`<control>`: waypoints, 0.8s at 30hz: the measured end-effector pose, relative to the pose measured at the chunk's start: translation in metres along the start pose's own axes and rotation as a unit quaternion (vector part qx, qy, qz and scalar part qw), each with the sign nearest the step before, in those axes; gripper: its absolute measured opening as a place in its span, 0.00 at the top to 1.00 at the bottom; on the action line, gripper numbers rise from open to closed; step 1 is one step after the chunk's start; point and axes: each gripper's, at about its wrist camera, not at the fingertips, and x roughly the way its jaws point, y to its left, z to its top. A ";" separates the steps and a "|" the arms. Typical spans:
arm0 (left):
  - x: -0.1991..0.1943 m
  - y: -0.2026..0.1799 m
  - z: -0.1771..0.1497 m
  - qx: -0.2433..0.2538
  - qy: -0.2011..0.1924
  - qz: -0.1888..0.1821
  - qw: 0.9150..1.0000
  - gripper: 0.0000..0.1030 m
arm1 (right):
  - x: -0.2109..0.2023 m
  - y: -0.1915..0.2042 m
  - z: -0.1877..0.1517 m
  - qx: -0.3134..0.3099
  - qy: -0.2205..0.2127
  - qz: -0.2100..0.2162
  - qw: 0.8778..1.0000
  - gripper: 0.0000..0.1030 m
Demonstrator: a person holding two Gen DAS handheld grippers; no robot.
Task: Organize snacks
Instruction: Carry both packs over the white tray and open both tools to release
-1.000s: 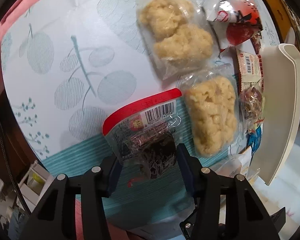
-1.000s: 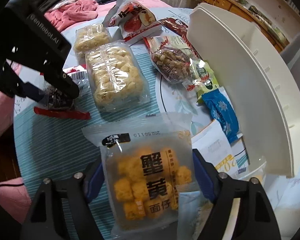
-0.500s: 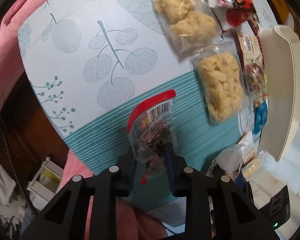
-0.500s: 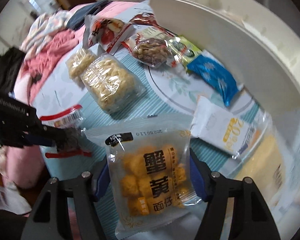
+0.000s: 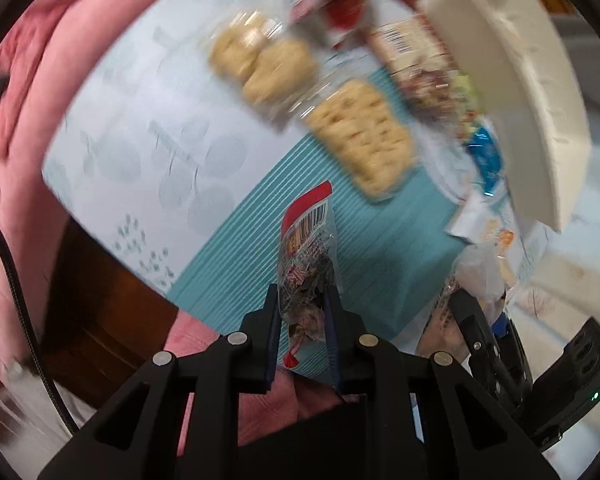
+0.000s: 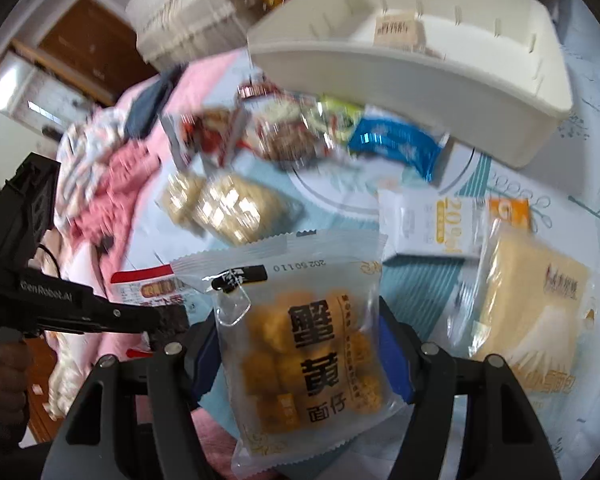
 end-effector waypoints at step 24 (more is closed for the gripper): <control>-0.139 -0.160 0.081 0.294 -0.122 -0.042 0.947 0.83 | -0.104 0.021 0.086 0.054 -0.265 -0.071 0.960 0.34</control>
